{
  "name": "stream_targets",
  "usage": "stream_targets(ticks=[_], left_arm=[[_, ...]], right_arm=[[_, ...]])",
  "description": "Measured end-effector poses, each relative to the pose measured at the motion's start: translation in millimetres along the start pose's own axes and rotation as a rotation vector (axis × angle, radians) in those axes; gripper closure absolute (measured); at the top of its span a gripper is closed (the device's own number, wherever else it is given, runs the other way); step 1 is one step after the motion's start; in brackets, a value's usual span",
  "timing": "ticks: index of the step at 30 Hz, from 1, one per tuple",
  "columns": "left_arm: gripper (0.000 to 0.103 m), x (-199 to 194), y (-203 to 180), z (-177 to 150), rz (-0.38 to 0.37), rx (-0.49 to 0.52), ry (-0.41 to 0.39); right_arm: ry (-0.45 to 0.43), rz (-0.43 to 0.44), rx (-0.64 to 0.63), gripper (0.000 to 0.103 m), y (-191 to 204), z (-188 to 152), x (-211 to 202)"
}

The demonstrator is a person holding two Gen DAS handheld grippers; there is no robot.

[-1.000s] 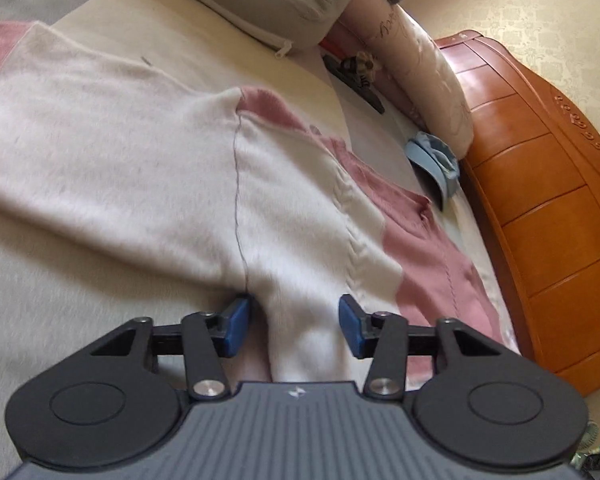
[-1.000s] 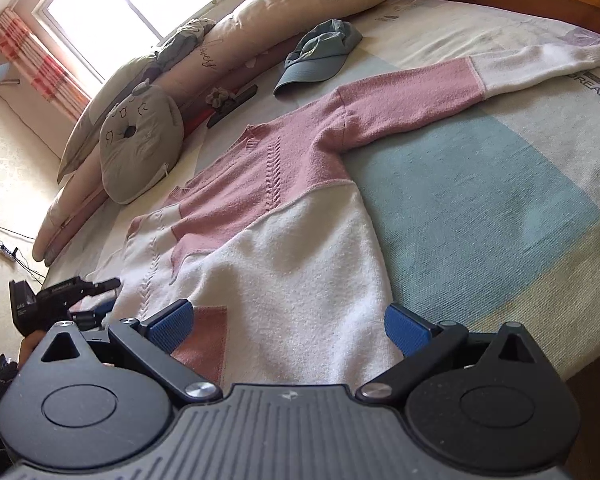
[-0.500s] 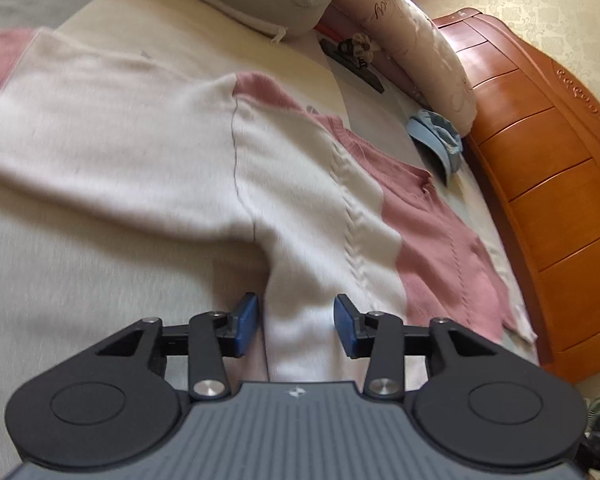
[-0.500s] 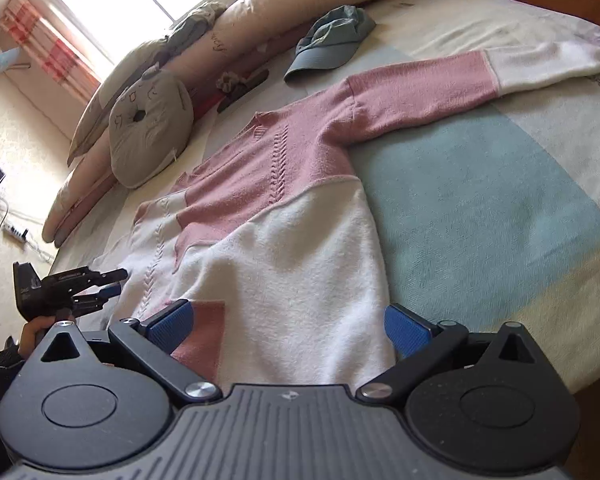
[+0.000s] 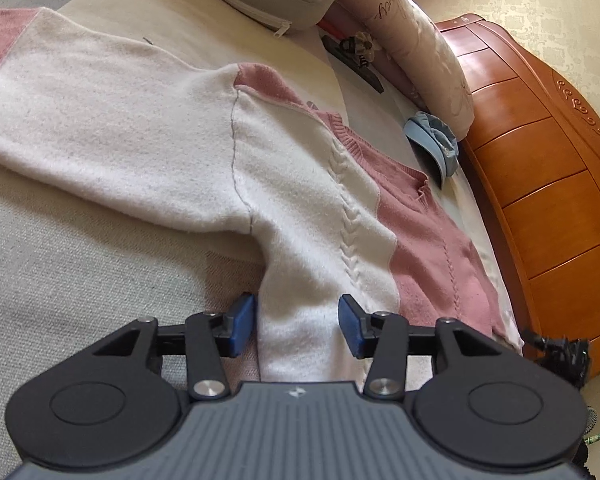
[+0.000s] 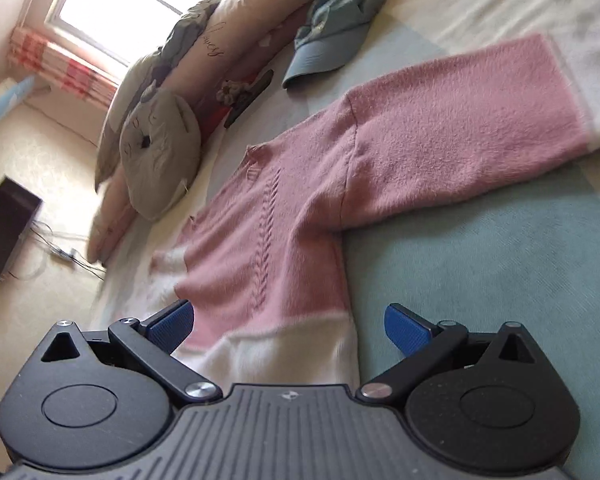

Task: Fold clothes
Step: 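Press the right tool onto the pink sleeve to flatten it, then move the right tool toward the pink collar while the left tool hovers above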

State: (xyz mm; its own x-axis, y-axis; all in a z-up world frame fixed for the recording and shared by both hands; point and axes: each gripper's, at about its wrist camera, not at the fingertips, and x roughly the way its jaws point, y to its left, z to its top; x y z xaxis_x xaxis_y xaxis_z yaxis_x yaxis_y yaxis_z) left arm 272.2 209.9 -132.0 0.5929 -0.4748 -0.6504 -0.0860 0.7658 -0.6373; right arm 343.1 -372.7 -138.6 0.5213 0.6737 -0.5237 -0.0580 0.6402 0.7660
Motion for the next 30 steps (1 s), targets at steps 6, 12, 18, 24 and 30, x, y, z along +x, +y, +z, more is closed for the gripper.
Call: stream_targets(ticks=[6, 12, 18, 24, 30], left_arm=[[0.055, 2, -3, 1, 0.021, 0.012, -0.014], [0.055, 6, -9, 3, 0.046, 0.044, -0.02], [0.055, 7, -5, 4, 0.027, 0.047, -0.025], [0.057, 8, -8, 4, 0.027, 0.059, -0.022], [0.067, 8, -21, 7, 0.19, 0.143, -0.054]], right_arm=[[-0.111, 0.011, 0.018, 0.0, -9, 37, 19], [-0.18, -0.086, 0.023, 0.001, -20, 83, 25], [-0.095, -0.004, 0.001, 0.0, -10, 40, 20], [0.028, 0.025, -0.038, 0.0, 12, -14, 8], [0.046, -0.099, -0.166, 0.0, 34, -58, -9]])
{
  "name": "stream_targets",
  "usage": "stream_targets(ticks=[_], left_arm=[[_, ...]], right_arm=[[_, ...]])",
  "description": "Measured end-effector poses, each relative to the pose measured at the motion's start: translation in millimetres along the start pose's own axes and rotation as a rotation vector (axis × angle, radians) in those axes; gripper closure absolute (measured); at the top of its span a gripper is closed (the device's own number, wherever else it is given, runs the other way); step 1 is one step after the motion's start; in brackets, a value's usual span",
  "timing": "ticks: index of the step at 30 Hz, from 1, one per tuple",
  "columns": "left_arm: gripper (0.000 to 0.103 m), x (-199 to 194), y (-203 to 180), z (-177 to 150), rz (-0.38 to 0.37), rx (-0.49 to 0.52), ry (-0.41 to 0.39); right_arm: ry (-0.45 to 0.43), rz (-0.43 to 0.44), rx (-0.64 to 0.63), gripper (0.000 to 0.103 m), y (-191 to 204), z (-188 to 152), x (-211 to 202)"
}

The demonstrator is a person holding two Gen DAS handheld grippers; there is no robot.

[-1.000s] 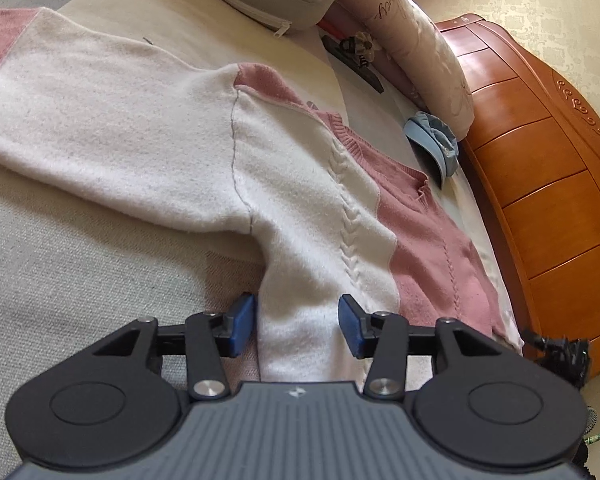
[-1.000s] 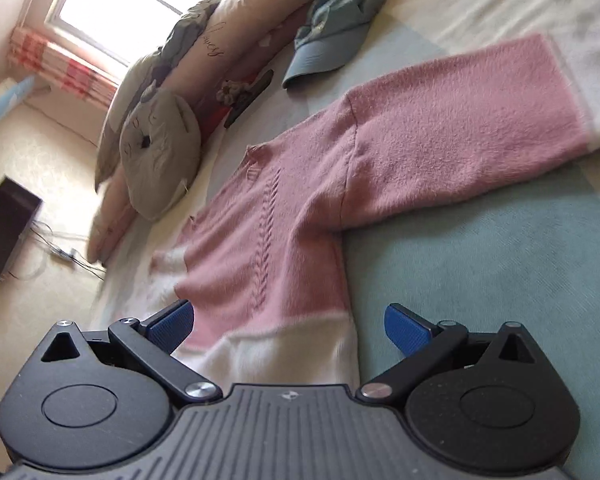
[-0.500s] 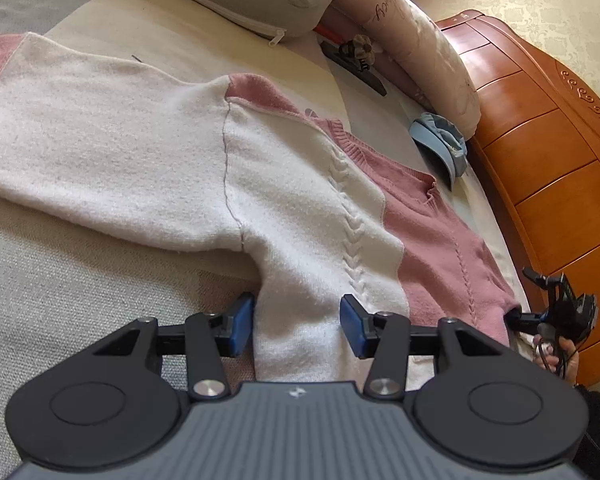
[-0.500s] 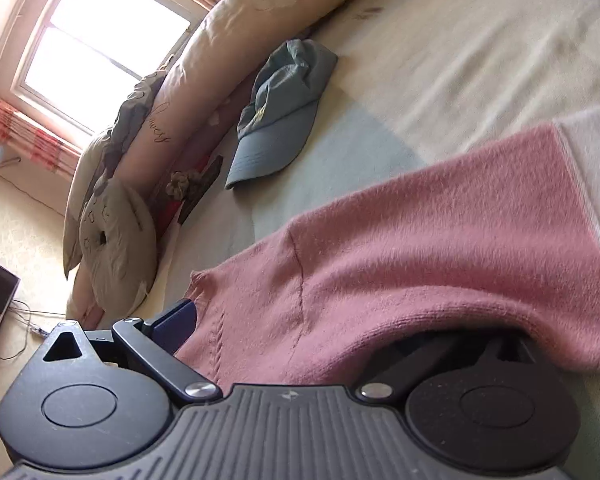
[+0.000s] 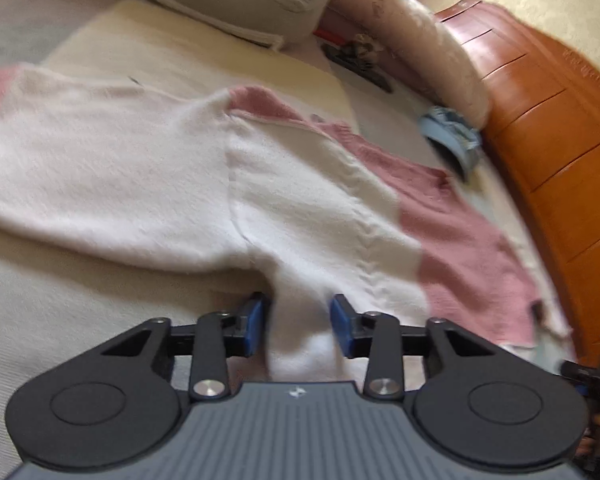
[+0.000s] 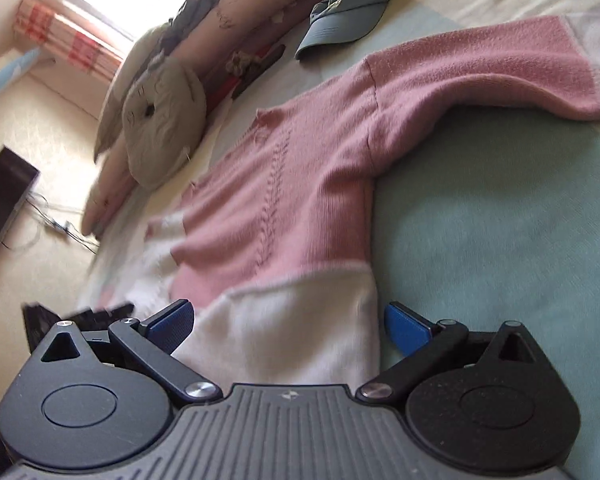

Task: Fold clothes
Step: 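Move the right tool toward the pink collar while the left tool hovers above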

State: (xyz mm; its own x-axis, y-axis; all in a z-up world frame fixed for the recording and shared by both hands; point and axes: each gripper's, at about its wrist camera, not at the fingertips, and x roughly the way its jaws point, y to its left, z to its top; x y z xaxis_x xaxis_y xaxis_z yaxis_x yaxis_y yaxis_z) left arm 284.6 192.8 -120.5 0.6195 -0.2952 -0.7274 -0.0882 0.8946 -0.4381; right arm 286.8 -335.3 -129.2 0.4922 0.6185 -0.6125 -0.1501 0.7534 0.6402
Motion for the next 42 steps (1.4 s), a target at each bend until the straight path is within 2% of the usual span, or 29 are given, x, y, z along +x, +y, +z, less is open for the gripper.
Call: stream_targets(ticks=[2, 5, 8, 12, 16, 18, 20, 23, 26, 30, 33, 38, 42], left_arm=[[0.067, -6, -6, -1, 0.035, 0.028, 0.011], [0.066, -23, -18, -10, 0.028, 0.093, 0.009], [0.059, -42, -30, -18, 0.011, 0.156, -0.011], [0.055, -57, -47, -20, 0.017, 0.264, -0.042], [0.041, -54, -68, -15, 0.054, 0.424, -0.07], [0.041, -49, -76, -9, 0.059, 0.498, -0.086], [0.036, -43, -83, -2, 0.041, 0.565, -0.103], [0.027, -29, -88, 12, -0.032, 0.627, -0.113], [0.027, -6, -84, 19, -0.115, 0.657, -0.092], [0.027, 34, -62, 9, -0.145, 0.594, 0.025], [0.022, 37, -51, -4, -0.174, 0.614, -0.005], [0.018, 39, -57, -1, -0.171, 0.657, 0.013], [0.015, 41, -58, -3, -0.186, 0.681, 0.003]], right_arm=[[0.004, -0.083, -0.031, 0.0, 8, -11, -10], [-0.011, -0.166, -0.123, 0.0, 26, -28, -29], [-0.032, -0.201, -0.246, 0.0, 47, -37, -45], [-0.043, -0.211, -0.34, 0.0, 72, -23, -50], [-0.058, -0.18, -0.418, 0.0, 97, 2, -38], [-0.067, -0.159, -0.469, 0.0, 112, 18, -25], [-0.07, -0.134, -0.526, 0.0, 127, 37, -10], [-0.071, -0.094, -0.613, 0.0, 153, 67, 15], [-0.037, -0.053, -0.684, 0.0, 182, 99, 51], [0.082, 0.045, -0.71, 0.0, 200, 140, 113], [0.199, 0.136, -0.695, 0.0, 202, 164, 166], [0.362, 0.242, -0.669, 0.0, 202, 193, 256], [0.446, 0.279, -0.642, 0.0, 200, 205, 311]])
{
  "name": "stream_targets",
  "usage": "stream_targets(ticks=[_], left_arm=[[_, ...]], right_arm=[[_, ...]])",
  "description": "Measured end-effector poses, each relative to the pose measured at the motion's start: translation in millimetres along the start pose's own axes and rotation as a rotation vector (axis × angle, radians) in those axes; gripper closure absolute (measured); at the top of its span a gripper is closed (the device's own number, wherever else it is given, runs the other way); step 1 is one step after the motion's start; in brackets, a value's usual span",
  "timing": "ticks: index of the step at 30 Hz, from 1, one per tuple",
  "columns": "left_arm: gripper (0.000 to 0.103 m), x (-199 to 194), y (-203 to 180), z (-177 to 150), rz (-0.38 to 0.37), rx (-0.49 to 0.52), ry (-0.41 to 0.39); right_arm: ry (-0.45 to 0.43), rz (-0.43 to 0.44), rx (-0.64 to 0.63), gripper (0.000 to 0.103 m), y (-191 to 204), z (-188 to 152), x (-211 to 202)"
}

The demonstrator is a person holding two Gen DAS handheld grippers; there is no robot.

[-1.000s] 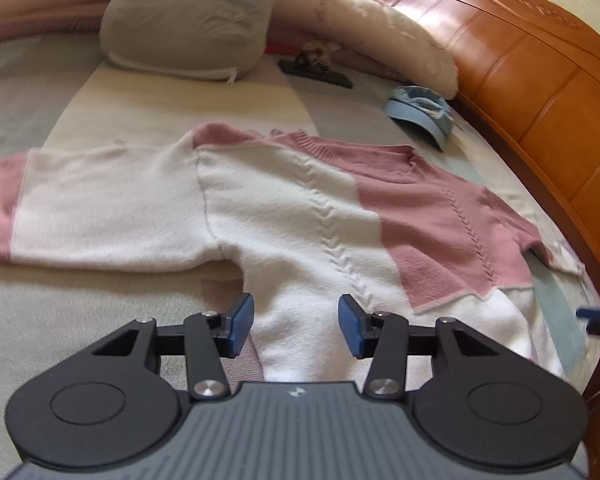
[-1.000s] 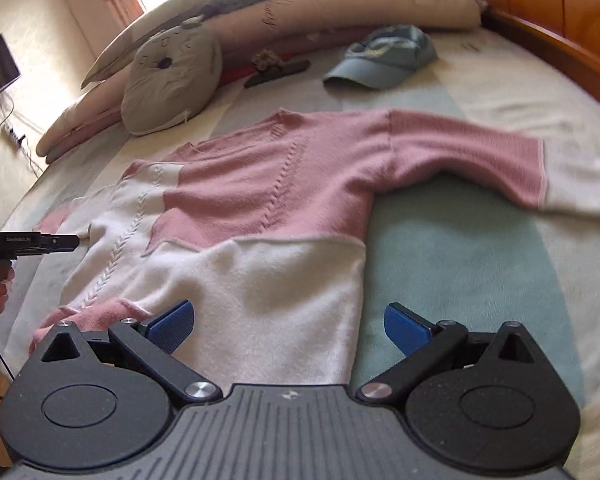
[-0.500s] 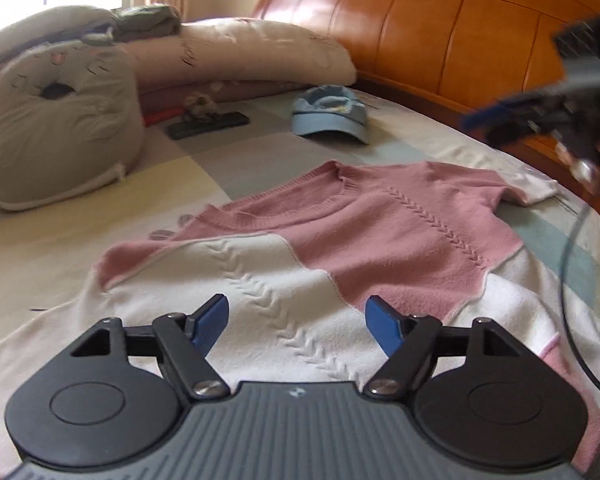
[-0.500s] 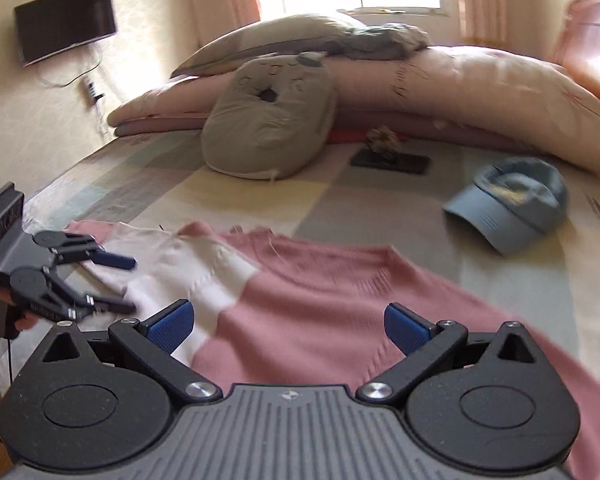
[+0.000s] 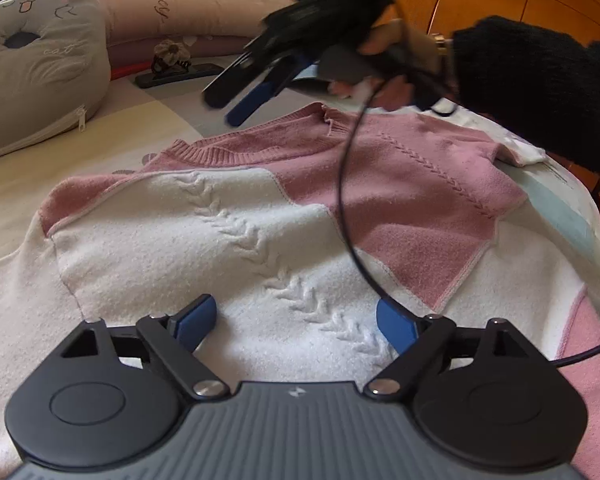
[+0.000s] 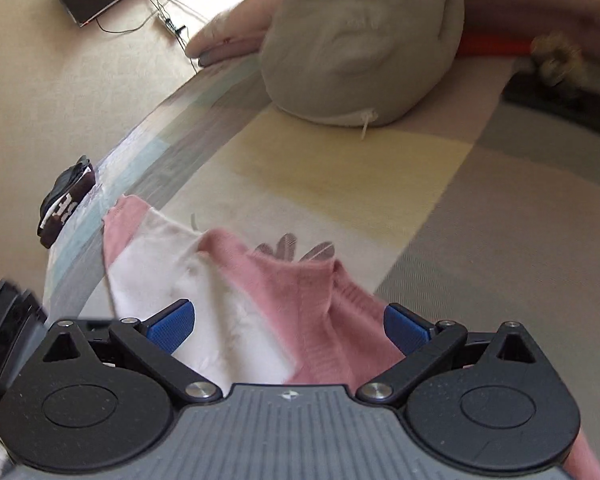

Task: Fold clothes
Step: 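Move the right tool toward the pink collar while the left tool hovers above, then grasp the pink collar edge with the right tool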

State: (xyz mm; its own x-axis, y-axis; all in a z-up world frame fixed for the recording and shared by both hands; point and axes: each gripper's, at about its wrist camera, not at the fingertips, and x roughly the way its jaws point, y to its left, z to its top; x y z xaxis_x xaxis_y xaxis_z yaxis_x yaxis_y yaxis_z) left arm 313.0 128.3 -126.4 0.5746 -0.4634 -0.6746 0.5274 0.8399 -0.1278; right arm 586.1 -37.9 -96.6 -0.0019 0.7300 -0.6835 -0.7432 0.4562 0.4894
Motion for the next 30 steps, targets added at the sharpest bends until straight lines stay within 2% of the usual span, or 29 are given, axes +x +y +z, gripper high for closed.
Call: stream_targets(ticks=[3, 6, 8, 12, 14, 18, 21, 22, 23, 24, 27, 30], left_arm=[[0.015, -2, -1, -6, -0.004, 0.016, -0.02], [0.013, -6, -3, -12, -0.005, 0.032, -0.042], [0.013, -7, -4, -13, -0.003, 0.038, -0.047], [0.013, -8, -3, -13, -0.003, 0.03, -0.049], [0.012, -8, -4, -13, -0.003, 0.027, -0.052], [0.011, -6, -4, -14, -0.004, 0.029, -0.056], [0.011, -7, -4, -15, -0.005, 0.027, -0.06], [0.011, -7, -4, -15, -0.005, 0.028, -0.061], [0.011, -7, -4, -15, -0.004, 0.027, -0.062], [0.011, -7, -4, -15, -0.004, 0.025, -0.062], [0.011, -9, -3, -15, -0.001, 0.015, -0.069], [0.011, -14, 1, -13, 0.027, -0.018, -0.093]], right_arm=[[0.046, 0.011, -0.002, 0.0, -10, 9, 18], [0.058, 0.076, 0.016, 0.0, -14, 13, 26], [0.097, 0.151, 0.027, 0.0, -15, 10, 31], [0.148, 0.276, 0.062, 0.0, -22, -7, 25], [0.125, 0.274, 0.085, 0.003, -25, -8, 25], [0.081, 0.21, 0.03, 0.01, -16, 6, 40], [0.076, 0.113, -0.023, 0.043, -11, 10, 39], [0.078, 0.072, -0.028, 0.063, -11, 8, 36], [0.079, 0.03, -0.033, 0.074, -11, 5, 32], [0.077, 0.006, -0.037, 0.074, -8, 3, 29], [0.061, -0.105, -0.163, 0.08, 19, -5, 30], [0.034, -0.212, -0.248, 0.085, 31, 0, 25]])
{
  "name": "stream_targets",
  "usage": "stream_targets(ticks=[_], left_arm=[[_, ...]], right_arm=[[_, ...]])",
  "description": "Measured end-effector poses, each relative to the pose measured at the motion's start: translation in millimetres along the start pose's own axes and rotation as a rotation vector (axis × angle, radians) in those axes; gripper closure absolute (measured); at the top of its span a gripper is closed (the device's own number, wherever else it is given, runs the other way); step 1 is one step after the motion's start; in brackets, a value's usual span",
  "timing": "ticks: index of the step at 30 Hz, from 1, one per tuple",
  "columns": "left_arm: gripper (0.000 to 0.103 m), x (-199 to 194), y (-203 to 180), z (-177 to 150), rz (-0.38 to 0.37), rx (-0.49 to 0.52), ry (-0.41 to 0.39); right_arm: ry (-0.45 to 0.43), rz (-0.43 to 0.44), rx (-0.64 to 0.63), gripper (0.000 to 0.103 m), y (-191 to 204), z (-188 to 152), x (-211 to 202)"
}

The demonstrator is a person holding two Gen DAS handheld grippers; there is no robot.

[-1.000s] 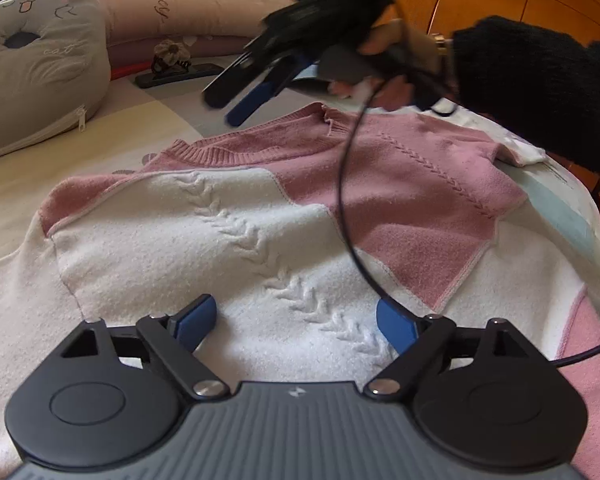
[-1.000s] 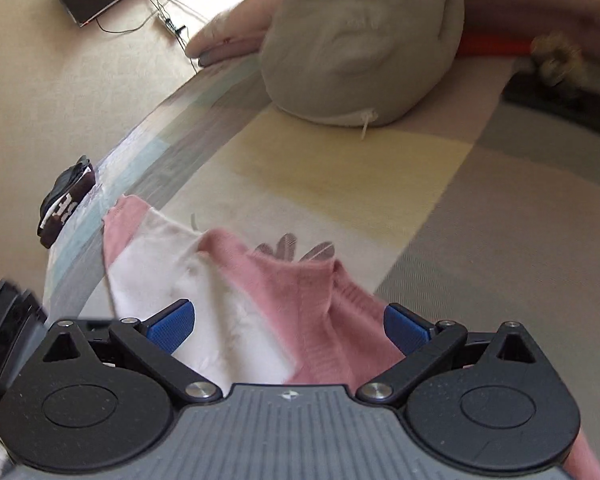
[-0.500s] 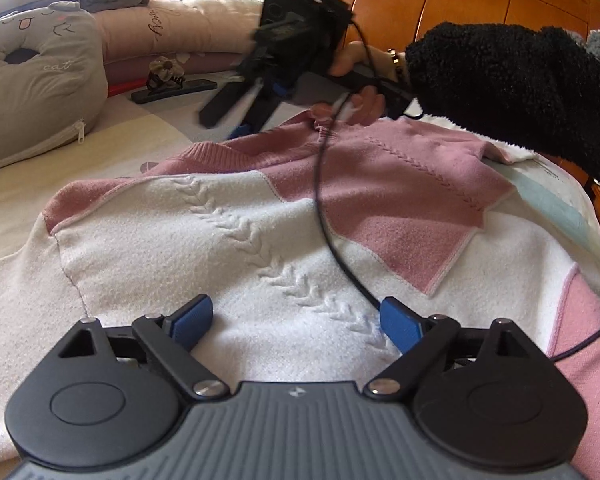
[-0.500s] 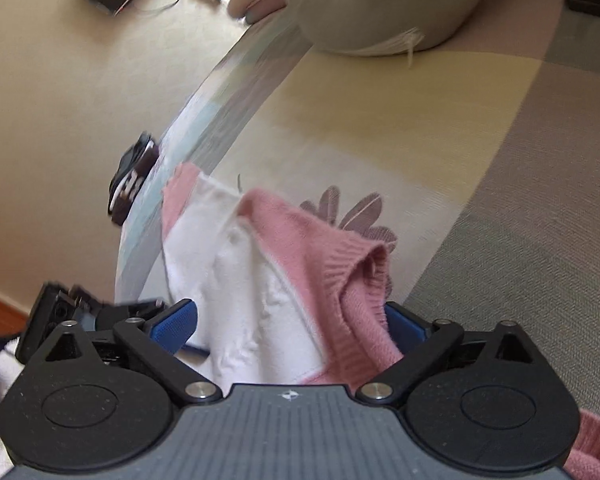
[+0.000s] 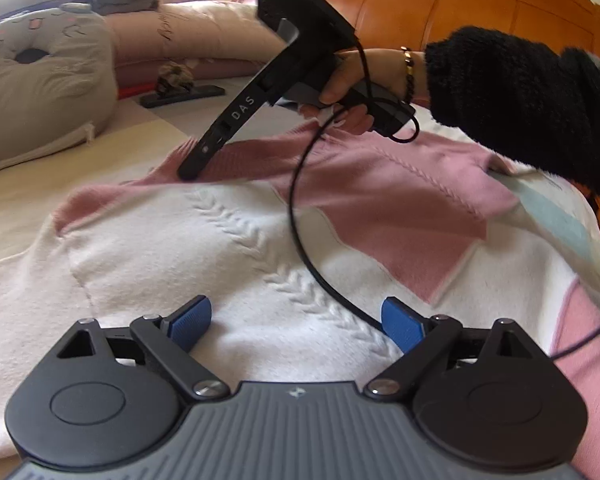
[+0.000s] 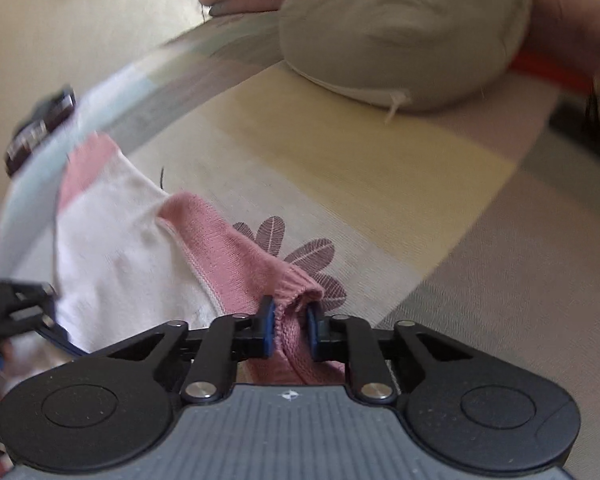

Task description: Fold clothes

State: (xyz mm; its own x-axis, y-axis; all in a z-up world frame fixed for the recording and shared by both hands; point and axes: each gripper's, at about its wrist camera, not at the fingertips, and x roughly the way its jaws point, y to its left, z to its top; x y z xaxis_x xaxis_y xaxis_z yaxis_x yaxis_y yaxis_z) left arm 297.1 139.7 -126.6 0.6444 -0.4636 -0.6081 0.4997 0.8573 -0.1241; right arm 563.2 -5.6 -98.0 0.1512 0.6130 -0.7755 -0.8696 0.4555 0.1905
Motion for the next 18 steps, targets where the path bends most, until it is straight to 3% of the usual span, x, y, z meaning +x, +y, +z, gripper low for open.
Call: stream_targets(ticks=[2, 6, 8, 10, 14, 18], left_arm=[[0.011, -1, 6, 0, 0.013, -0.034, -0.011], [0.011, 0, 13, -1, 0.008, -0.078, -0.007], [0.011, 0, 13, -2, 0.016, -0.072, -0.007], [0.011, -1, 13, -2, 0.019, -0.07, -0.006], [0.011, -2, 15, -2, 0.017, -0.076, -0.008], [0.011, 1, 12, -2, 0.03, -0.059, -0.001]], right_arm=[[-0.047, -0.038, 0.046, 0.085, -14, 10, -8], [0.003, -0.08, 0.075, 0.08, -13, 10, 15], [-0.03, -0.112, 0.084, 0.061, -11, 10, 2], [-0.066, -0.143, 0.095, 0.051, -10, 9, -14], [-0.078, -0.243, 0.13, 0.044, -20, -3, -54], [-0.026, -0.336, 0.153, 0.041, -34, -37, -68]])
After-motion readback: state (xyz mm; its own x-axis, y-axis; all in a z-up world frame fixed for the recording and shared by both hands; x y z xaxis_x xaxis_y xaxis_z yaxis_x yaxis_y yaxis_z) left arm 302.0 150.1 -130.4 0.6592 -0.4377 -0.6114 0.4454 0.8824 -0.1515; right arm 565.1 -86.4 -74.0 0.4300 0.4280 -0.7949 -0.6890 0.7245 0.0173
